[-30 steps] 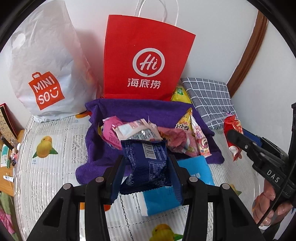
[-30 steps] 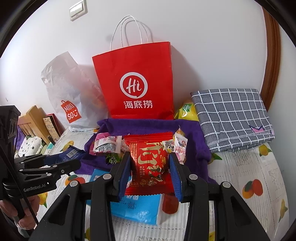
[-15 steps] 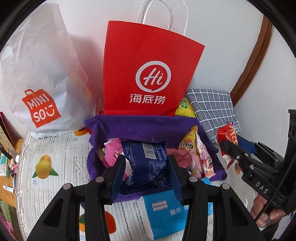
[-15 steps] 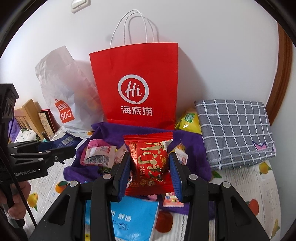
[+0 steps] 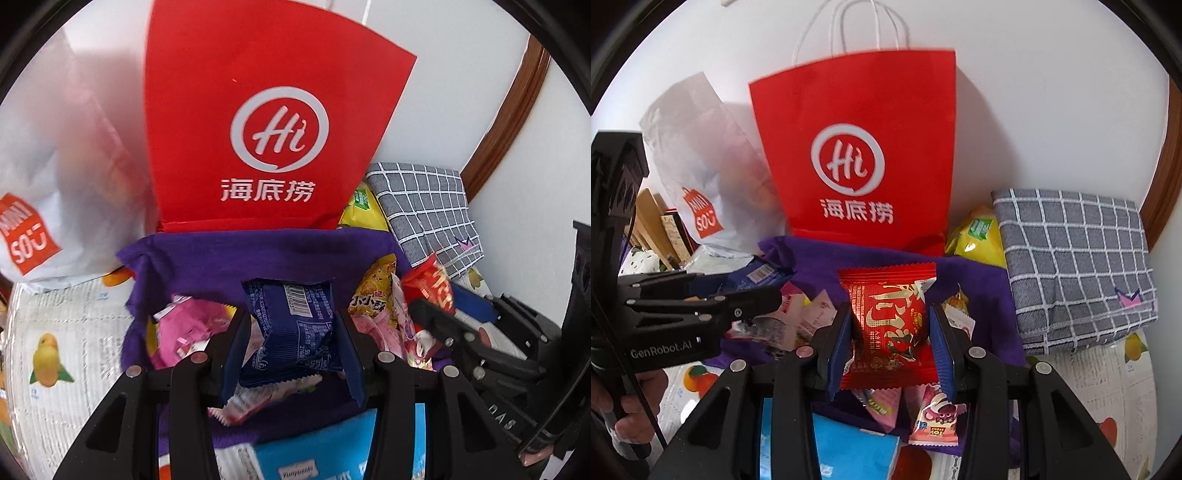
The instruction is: Organize snacks
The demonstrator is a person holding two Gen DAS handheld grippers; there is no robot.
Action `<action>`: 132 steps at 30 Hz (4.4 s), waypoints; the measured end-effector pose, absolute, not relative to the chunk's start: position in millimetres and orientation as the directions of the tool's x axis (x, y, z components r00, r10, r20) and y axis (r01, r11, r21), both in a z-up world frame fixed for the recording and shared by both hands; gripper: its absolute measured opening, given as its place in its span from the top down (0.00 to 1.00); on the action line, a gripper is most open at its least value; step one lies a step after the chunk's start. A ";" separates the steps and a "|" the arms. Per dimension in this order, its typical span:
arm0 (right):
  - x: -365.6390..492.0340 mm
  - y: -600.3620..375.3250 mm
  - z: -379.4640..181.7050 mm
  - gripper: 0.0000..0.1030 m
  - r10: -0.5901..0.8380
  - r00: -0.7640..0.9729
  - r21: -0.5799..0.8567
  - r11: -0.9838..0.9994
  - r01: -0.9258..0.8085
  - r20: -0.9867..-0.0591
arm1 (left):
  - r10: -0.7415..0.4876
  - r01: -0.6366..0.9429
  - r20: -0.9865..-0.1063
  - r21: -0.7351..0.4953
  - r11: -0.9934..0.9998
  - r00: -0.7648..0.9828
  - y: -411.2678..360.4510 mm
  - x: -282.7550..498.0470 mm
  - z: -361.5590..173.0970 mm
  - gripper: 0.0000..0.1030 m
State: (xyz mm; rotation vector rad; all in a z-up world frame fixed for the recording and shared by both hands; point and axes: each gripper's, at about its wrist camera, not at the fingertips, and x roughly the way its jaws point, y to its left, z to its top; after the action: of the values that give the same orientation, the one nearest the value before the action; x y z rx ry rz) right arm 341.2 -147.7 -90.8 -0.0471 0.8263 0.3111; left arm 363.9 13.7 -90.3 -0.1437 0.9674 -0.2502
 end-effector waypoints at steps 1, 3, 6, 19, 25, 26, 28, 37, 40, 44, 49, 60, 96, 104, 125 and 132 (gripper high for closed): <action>342.8 -148.5 -93.0 0.61 0.257 0.632 0.084 0.953 -0.290 -0.731 | -0.274 0.149 -0.796 -0.229 0.962 0.540 11.5 367.5 -92.3 0.57; 346.1 -148.4 -99.2 0.61 0.260 0.626 0.087 0.952 -0.293 -0.735 | -0.275 0.154 -0.798 -0.228 0.961 0.536 8.4 373.4 -96.7 0.57; 349.1 -145.4 -106.4 0.60 0.248 0.616 0.065 0.951 -0.303 -0.748 | -0.284 0.151 -0.805 -0.241 0.959 0.521 6.3 380.1 -104.8 0.57; 359.3 -144.9 -122.2 0.60 0.225 0.595 0.051 0.954 -0.295 -0.772 | -0.277 0.140 -0.830 -0.239 0.961 0.484 1.6 389.9 -127.4 0.56; 359.8 -141.3 -124.8 0.60 0.216 0.592 0.038 0.954 -0.297 -0.776 | -0.278 0.137 -0.832 -0.242 0.961 0.481 2.6 392.1 -130.8 0.56; 360.4 -141.5 -125.3 0.59 0.215 0.591 0.038 0.954 -0.297 -0.778 | -0.275 0.136 -0.833 -0.239 0.961 0.480 2.4 392.4 -131.1 0.56; 361.8 -142.9 -126.0 0.59 0.213 0.586 0.042 0.956 -0.291 -0.782 | -0.281 0.137 -0.831 -0.245 0.960 0.480 2.4 392.7 -130.9 0.56; 355.8 -147.4 -111.8 0.39 0.206 0.615 0.046 0.963 -0.266 -0.761 | -0.273 0.104 -0.821 -0.257 0.961 0.502 8.9 384.0 -113.8 0.35; 348.0 -148.9 -102.0 0.38 0.197 0.624 0.043 0.966 -0.253 -0.757 | -0.262 0.097 -0.819 -0.248 0.964 0.511 10.4 372.7 -103.0 0.35; 323.9 -152.0 -77.9 0.36 0.180 0.656 0.031 0.972 -0.232 -0.733 | -0.250 0.097 -0.809 -0.235 0.967 0.531 12.2 347.0 -87.3 0.35; 286.1 -152.5 -53.5 0.30 0.147 0.689 -0.003 0.977 -0.211 -0.710 | -0.239 0.096 -0.788 -0.225 0.970 0.567 13.8 302.2 -68.0 0.34; 199.9 -158.4 -24.7 0.29 0.116 0.696 -0.009 0.985 -0.173 -0.708 | -0.181 0.061 -0.746 -0.185 0.981 0.641 17.6 209.7 -32.6 0.22; 95.0 -175.5 -4.1 0.06 0.042 0.731 -0.004 0.998 -0.061 -0.681 | -0.067 0.020 -0.691 -0.075 0.997 0.720 3.8 111.2 -1.7 0.11; 95.7 -175.2 -4.9 0.06 0.041 0.728 0.003 0.999 -0.053 -0.684 | -0.067 0.018 -0.699 -0.077 0.997 0.712 5.7 113.3 -3.9 0.11; 99.6 -171.6 -8.6 0.06 0.046 0.721 0.011 0.999 -0.053 -0.692 | -0.055 0.007 -0.710 -0.070 0.998 0.702 13.9 117.1 -11.3 0.11; 101.9 -170.8 -9.4 0.06 0.050 0.719 0.016 0.998 -0.054 -0.693 | -0.051 0.005 -0.709 -0.067 0.998 0.704 14.6 117.2 -11.0 0.11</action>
State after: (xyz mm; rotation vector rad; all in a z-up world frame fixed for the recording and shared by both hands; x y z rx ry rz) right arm 101.9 -170.8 -9.4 -0.0055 0.7658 0.0574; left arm 117.2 14.6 -11.0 -0.0610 0.7899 -0.0315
